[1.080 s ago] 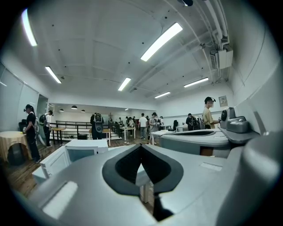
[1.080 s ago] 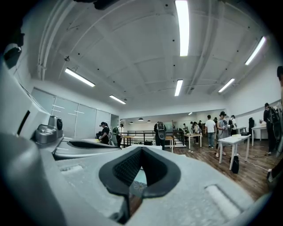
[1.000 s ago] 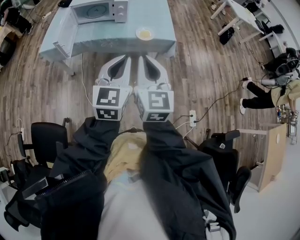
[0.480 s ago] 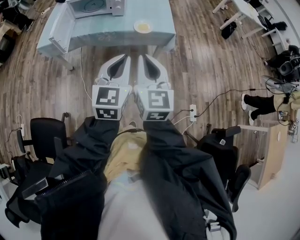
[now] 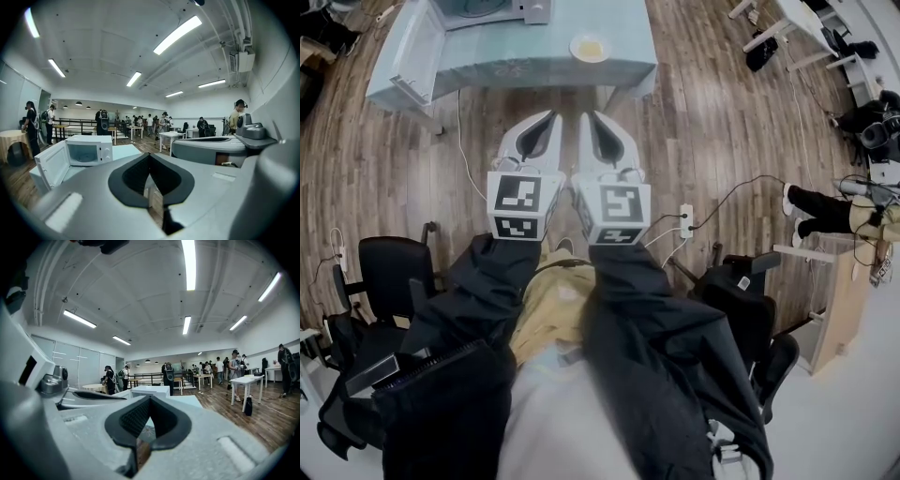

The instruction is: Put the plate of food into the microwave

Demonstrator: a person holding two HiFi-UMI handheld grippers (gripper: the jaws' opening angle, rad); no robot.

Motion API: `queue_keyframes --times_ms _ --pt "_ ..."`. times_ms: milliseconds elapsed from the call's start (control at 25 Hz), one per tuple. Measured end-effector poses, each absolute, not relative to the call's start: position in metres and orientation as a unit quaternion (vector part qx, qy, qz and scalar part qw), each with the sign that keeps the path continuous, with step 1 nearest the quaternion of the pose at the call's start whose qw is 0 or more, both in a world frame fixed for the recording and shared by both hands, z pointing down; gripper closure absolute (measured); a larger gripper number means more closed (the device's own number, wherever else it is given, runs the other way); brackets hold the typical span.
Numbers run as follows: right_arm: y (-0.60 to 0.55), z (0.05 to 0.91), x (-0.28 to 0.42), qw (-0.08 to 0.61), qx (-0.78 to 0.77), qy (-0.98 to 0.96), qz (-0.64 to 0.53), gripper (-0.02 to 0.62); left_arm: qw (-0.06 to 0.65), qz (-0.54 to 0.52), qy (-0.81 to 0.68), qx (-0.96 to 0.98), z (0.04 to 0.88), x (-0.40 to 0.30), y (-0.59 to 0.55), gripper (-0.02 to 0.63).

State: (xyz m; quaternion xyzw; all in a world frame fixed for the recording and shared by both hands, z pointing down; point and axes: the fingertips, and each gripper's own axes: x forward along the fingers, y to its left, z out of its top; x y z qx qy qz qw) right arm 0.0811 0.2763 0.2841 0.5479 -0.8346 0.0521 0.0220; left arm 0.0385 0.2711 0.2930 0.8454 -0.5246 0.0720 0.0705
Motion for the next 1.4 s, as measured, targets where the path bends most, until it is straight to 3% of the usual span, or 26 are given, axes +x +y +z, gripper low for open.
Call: queue_keyframes --times_ms 640,1400 --pt "0.099 0.275 0.059 0.017 0.596 -0.801 0.050 0.600 0.069 0.070 -0.485 0.869 0.284 0.008 0.088 0.609" --pt "0.002 0.301 0.046 0.027 0.622 -0.779 0.067 0.600 0.087 0.100 -0.440 0.888 0.316 0.001 -0.009 0.609"
